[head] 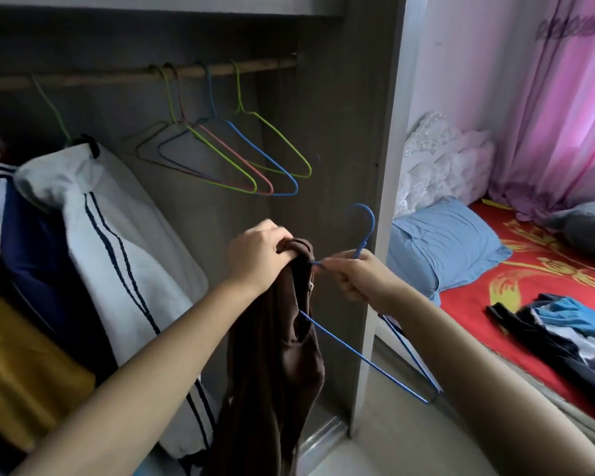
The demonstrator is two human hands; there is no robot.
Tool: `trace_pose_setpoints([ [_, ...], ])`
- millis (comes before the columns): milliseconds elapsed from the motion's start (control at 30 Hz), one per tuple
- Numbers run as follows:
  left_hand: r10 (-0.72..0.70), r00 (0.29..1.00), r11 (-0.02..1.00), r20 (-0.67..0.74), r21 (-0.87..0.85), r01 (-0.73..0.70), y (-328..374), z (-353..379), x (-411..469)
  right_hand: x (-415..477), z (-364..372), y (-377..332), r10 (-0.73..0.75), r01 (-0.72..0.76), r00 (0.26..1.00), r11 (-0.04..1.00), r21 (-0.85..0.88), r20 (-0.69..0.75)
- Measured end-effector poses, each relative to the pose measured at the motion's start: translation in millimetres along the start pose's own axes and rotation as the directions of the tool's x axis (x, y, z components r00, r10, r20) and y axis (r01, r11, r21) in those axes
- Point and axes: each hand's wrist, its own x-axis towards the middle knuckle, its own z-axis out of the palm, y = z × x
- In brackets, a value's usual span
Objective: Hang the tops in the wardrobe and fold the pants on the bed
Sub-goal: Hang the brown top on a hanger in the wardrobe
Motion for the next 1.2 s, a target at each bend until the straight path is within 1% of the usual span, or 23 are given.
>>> trace_pose_setpoints([
  [33, -0.014, 1.000, 1.000, -0.026, -0.016, 0.014, -1.9, -1.6, -3.6, 2.4, 4.1, -2.8, -0.043, 0.042, 0.999, 0.994, 0.100, 0.012],
  [100, -0.082, 0.995, 0.992, -0.061, -0.104, 0.076, -7.0, -8.3, -4.4, 3.6, 18.3, 2.6, -0.052, 0.041, 0.998, 0.969, 0.245, 0.039],
  [133, -0.110, 0.993, 0.979, -0.038, -0.175, 0.102, -9.2, -13.1, -3.3, 4.7, 25.9, 8.6, -0.023, 0.014, 0.999, 0.970, 0.243, 0.035],
  [200, -0.124, 0.990, 0.934, 0.069, -0.328, 0.140, -9.6, -21.0, -3.3, 7.4, 36.8, 13.5, 0.033, -0.030, 0.999, 0.995, 0.090, -0.038],
  [233, -0.112, 0.986, 0.917, 0.122, -0.369, 0.150, -7.9, -23.4, -5.3, 9.3, 38.3, 12.0, 0.023, -0.017, 0.996, 0.997, 0.070, -0.082],
  [300, -0.072, 0.971, 0.911, 0.227, -0.381, 0.157, -7.0, -28.1, -11.0, 16.2, 37.3, 3.1, -0.010, 0.041, 0.994, 0.955, 0.293, -0.107],
  [333, -0.058, 0.950, 0.904, 0.308, -0.387, 0.181, -8.9, -32.1, -13.6, 18.5, 37.9, -1.8, -0.038, 0.072, 0.995, 0.911, 0.405, -0.092],
  [367, -0.039, 0.908, 0.892, 0.417, -0.396, 0.220, -12.1, -37.6, -15.8, 19.0, 39.8, -5.0, -0.064, 0.089, 0.996, 0.886, 0.456, -0.070],
  [433, 0.016, 0.793, 0.885, 0.609, -0.377, 0.273, -19.3, -49.5, -18.7, 16.6, 44.4, -6.7, -0.091, 0.095, 0.995, 0.907, 0.410, -0.028],
  [467, 0.011, 0.786, 0.908, 0.618, -0.337, 0.251, -23.7, -53.5, -17.8, 15.5, 44.9, -8.7, -0.105, 0.102, 0.994, 0.921, 0.376, -0.013],
  [500, -0.018, 0.835, 0.942, 0.549, -0.270, 0.198, -29.3, -55.7, -15.0, 14.1, 44.0, -13.8, -0.123, 0.115, 0.992, 0.924, 0.364, -0.002],
  [533, -0.043, 0.906, 0.975, 0.422, -0.179, 0.130, -34.1, -58.1, -10.9, 13.3, 41.5, -21.1, -0.140, 0.128, 0.990, 0.919, 0.372, 0.004],
  [567, -0.043, 0.958, 0.997, 0.284, -0.047, 0.058, -37.7, -61.0, -5.8, 11.5, 38.3, -29.3, -0.150, 0.133, 0.989, 0.909, 0.395, 0.013],
  [600, -0.006, 0.984, 0.994, 0.177, 0.107, -0.013, -40.5, -64.1, -0.4, 9.0, 35.1, -36.6, -0.161, 0.134, 0.987, 0.897, 0.421, 0.030],
  [633, 0.055, 0.990, 0.968, 0.133, 0.238, -0.085, -42.8, -66.4, 4.8, 5.7, 33.4, -42.3, -0.171, 0.127, 0.983, 0.884, 0.450, 0.059],
  [667, 0.123, 0.983, 0.933, 0.136, 0.320, -0.161, -43.4, -67.6, 9.6, 2.8, 32.8, -45.9, -0.184, 0.117, 0.978, 0.870, 0.479, 0.096],
  [733, 0.235, 0.962, 0.881, 0.138, 0.388, -0.271, -39.7, -68.3, 16.3, -2.1, 30.9, -49.7, -0.221, 0.107, 0.961, 0.855, 0.507, 0.170],
  [833, 0.350, 0.937, 0.855, 0.002, 0.409, -0.320, -26.2, -63.8, 22.2, -7.6, 21.3, -52.1, -0.280, 0.150, 0.935, 0.869, 0.472, 0.218],
  [900, 0.463, 0.876, 0.840, -0.137, 0.382, -0.385, -19.3, -59.2, 27.0, -10.4, 13.2, -51.9, -0.297, 0.195, 0.931, 0.895, 0.400, 0.211],
  [967, 0.522, 0.816, 0.839, -0.249, 0.322, -0.439, -18.6, -57.5, 32.3, -12.7, 4.4, -50.2, -0.306, 0.234, 0.931, 0.920, 0.315, 0.200],
  [1033, 0.492, 0.820, 0.865, -0.294, 0.276, -0.420, -21.5, -59.3, 36.9, -15.4, -5.3, -49.4, -0.294, 0.248, 0.938, 0.940, 0.236, 0.183],
  [1133, 0.327, 0.903, 0.941, -0.279, 0.188, -0.283, -31.5, -58.8, 35.7, -18.4, -21.6, -46.4, -0.256, 0.240, 0.953, 0.964, 0.112, 0.162],
  [1200, 0.203, 0.942, 0.979, -0.266, 0.075, -0.190, -38.1, -53.7, 30.7, -18.7, -28.7, -43.9, -0.240, 0.237, 0.961, 0.971, 0.038, 0.137],
])
